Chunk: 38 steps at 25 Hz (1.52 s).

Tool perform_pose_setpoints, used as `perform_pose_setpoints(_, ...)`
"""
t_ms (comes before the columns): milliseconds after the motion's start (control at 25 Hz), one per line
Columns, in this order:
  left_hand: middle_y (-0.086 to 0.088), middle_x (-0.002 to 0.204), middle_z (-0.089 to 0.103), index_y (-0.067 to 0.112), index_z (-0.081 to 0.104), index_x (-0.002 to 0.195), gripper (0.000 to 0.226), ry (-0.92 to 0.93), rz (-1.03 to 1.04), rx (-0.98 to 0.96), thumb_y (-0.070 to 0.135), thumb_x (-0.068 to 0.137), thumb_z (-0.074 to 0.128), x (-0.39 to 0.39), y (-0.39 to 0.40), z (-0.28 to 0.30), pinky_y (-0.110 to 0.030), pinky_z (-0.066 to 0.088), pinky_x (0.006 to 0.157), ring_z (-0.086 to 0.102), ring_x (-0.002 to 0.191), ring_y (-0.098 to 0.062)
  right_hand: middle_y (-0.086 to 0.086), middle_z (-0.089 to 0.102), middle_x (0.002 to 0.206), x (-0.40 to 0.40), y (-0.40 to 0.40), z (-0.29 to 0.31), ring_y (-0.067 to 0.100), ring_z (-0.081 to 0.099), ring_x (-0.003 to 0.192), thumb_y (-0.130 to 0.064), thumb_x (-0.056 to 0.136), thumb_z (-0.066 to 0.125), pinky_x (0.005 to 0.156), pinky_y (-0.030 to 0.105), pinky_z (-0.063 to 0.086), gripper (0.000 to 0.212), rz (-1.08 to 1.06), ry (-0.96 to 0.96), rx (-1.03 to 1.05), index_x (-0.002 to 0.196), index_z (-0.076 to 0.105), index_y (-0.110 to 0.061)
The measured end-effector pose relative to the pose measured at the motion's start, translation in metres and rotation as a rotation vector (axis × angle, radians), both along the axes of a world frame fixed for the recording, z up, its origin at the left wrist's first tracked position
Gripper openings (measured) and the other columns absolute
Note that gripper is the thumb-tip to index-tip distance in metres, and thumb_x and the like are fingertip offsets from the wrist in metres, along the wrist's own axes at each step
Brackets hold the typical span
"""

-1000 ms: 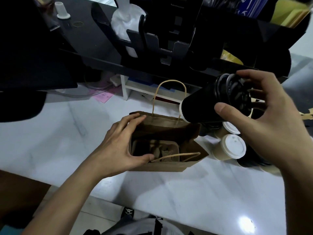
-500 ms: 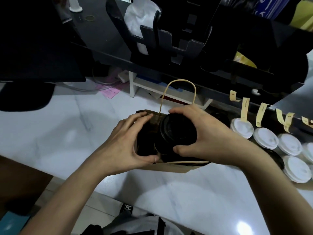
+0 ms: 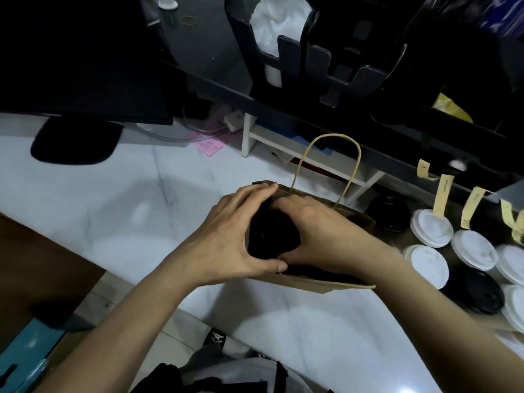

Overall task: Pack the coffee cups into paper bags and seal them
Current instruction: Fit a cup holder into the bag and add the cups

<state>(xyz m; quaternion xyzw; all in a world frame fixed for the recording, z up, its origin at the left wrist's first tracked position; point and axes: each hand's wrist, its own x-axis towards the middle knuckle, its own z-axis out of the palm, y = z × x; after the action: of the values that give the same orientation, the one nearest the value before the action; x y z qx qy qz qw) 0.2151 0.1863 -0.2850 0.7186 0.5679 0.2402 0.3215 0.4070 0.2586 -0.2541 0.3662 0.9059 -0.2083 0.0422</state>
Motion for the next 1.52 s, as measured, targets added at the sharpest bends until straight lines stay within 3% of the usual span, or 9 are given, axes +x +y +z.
perform_pose_setpoints(400,0.035,0.155,0.011,0.049,0.013,0.154,0.116,0.022,0.008,0.017,0.068,0.061,0.079,-0.003,0.001,-0.002,-0.032,0.025,0.119,0.015,0.144,0.002,0.0,0.052,0.134,-0.013,-0.001,-0.019,0.021,0.046,0.12,-0.048,0.071,0.083,0.097,0.04,0.05,0.093,0.058,-0.071,0.102,0.149,0.042,-0.021)
perform_pose_setpoints(600,0.034,0.155,0.011,0.049,0.013,0.154,0.115,0.026,0.001,0.013,0.069,0.061,0.078,-0.003,0.002,-0.001,-0.034,0.026,0.119,0.016,0.145,0.0,-0.002,0.052,0.13,-0.012,-0.004,-0.022,0.019,0.047,0.117,-0.043,0.077,0.081,0.094,0.037,0.05,0.079,0.083,-0.095,0.105,0.144,0.045,-0.022)
perform_pose_setpoints(800,0.035,0.155,0.012,0.05,0.014,0.154,0.114,0.026,0.004,0.025,0.068,0.061,0.078,-0.003,0.002,-0.002,-0.033,0.026,0.119,0.016,0.144,0.001,0.002,0.051,0.14,-0.021,-0.001,-0.028,0.022,0.044,0.13,-0.037,0.081,0.079,0.097,0.037,0.05,0.079,0.11,-0.157,0.112,0.148,0.043,-0.017)
perform_pose_setpoints(1040,0.036,0.154,0.011,0.052,0.013,0.153,0.115,0.02,0.011,0.019,0.07,0.06,0.078,-0.004,0.003,-0.005,-0.032,0.026,0.117,0.016,0.145,0.0,0.007,0.056,0.134,-0.035,0.001,-0.04,0.025,0.056,0.118,-0.02,0.09,0.068,0.088,0.035,0.052,0.048,0.137,-0.19,0.123,0.136,0.052,-0.014)
perform_pose_setpoints(1240,0.039,0.154,0.01,0.054,0.013,0.153,0.114,0.013,0.013,0.024,0.07,0.061,0.078,-0.004,0.002,-0.005,-0.029,0.025,0.114,0.015,0.145,0.001,0.008,0.056,0.134,-0.029,0.003,-0.045,0.026,0.054,0.12,-0.022,0.089,0.071,0.093,0.04,0.052,0.054,0.119,-0.162,0.081,0.138,0.052,-0.013)
perform_pose_setpoints(1520,0.039,0.153,0.009,0.054,0.012,0.153,0.115,0.021,0.008,0.029,0.069,0.06,0.079,-0.003,0.0,-0.005,-0.024,0.023,0.111,0.013,0.144,0.004,0.008,0.054,0.14,-0.013,-0.001,-0.052,0.025,0.048,0.127,-0.034,0.08,0.08,0.106,0.037,0.043,0.087,0.016,-0.008,-0.059,0.154,0.039,-0.016)
